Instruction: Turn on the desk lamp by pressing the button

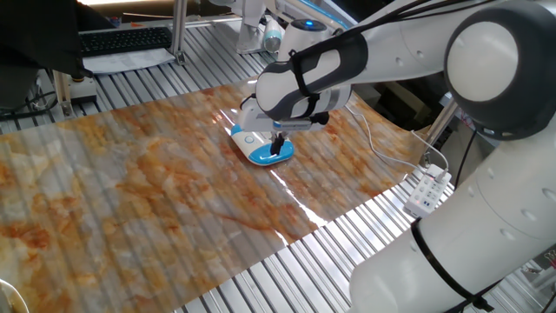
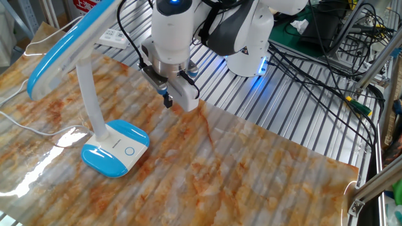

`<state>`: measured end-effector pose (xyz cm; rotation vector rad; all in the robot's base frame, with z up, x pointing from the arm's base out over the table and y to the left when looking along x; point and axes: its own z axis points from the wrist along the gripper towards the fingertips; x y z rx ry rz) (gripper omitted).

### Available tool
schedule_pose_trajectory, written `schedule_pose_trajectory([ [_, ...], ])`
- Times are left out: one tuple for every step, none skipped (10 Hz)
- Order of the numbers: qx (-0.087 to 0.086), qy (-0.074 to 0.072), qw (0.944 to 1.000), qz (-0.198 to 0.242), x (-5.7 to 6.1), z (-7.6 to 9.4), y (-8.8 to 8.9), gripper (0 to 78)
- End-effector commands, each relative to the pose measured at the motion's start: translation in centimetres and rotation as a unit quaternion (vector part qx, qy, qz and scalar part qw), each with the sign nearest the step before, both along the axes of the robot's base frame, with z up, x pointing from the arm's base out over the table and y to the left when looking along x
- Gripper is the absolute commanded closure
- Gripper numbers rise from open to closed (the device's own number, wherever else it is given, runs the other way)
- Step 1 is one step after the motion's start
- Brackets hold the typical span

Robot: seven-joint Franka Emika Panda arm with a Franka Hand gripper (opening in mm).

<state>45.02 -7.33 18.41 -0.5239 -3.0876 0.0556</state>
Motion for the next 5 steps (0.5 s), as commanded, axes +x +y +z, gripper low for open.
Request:
schedule_pose_trajectory([
  [-0.001,-0.005,0.9998,-0.018,0.16,0.08,0.1,77.6],
  [-0.001,-0.006,0.9996,-0.028,0.16,0.08,0.1,77.6],
  [-0.003,-0.01,0.9993,-0.035,0.16,0.08,0.1,77.6],
  [0.0,-0.008,0.9992,-0.039,0.16,0.08,0.1,77.6],
  [0.01,0.001,0.9992,-0.038,0.16,0.08,0.1,77.6],
])
